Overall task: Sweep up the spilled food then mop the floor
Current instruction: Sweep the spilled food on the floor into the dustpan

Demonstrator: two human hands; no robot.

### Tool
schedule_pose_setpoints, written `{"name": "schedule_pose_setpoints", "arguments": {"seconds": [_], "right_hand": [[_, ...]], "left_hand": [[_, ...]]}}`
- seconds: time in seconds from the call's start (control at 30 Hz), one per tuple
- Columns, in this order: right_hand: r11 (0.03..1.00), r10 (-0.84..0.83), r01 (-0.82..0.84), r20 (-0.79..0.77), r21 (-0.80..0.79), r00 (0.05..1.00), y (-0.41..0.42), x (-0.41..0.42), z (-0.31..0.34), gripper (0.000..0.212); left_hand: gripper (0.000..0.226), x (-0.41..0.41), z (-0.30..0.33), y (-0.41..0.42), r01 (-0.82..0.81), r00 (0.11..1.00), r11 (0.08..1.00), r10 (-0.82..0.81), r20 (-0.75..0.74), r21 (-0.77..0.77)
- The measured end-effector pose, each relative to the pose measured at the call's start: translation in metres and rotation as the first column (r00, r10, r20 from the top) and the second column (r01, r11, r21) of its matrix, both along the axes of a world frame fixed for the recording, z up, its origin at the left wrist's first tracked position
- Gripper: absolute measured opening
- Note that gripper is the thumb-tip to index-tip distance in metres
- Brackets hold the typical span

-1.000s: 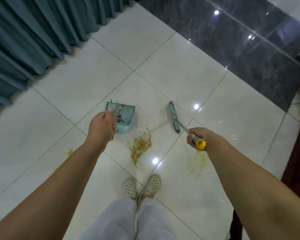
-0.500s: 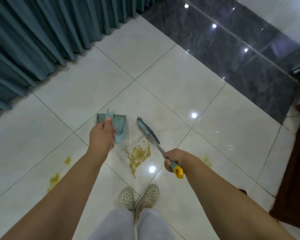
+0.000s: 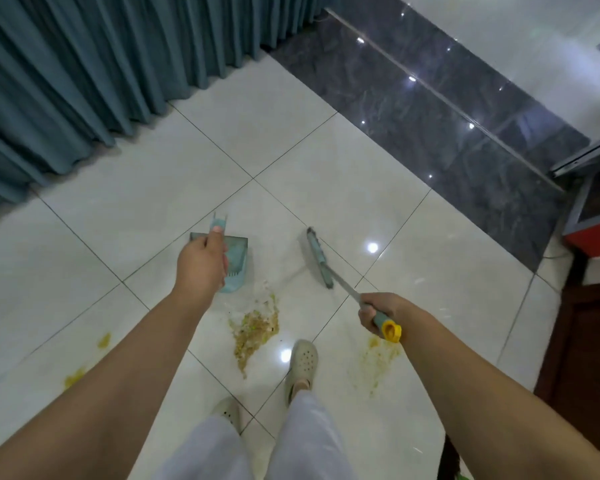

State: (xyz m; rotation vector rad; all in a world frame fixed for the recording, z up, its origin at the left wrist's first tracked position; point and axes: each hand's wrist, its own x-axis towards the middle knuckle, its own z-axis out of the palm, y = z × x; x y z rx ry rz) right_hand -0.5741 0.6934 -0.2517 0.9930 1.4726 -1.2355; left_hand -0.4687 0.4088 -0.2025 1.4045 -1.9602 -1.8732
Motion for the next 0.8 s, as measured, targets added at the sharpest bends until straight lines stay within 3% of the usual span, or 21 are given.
{"name": "schedule_pose_setpoints", "arguments": {"seconds": [0.13,0.37,0.53,0.8], "right_hand": [[0.994,-0.110,0.109,-0.030,-0.016,0.993,0.023,-0.058,-0.009,0.023],[0.988,-0.151,0.152,-0.046,0.035,0.988,0.062,-0.156,-0.037,0.014],[0.999,0.001,-0.001,-0.006,0.044,1.000,0.063,-0.176,-0.051,0.016],[0.975,0.208,-0.219,0.168,0.049,0.964,0.036,-0.141,-0.047,0.015]], "left_hand": [[0.044,-0.037,-0.007,0.010,-0.031,1.000,0.999,0.031,-0.002,0.028],[0.044,-0.111,-0.016,0.049,-0.147,0.989,0.986,0.148,-0.006,0.083],[0.042,-0.142,-0.023,0.066,-0.192,0.981,0.980,0.194,-0.022,0.052],[0.043,-0.176,-0.021,0.088,-0.237,0.968,0.969,0.241,-0.063,0.068]]}}
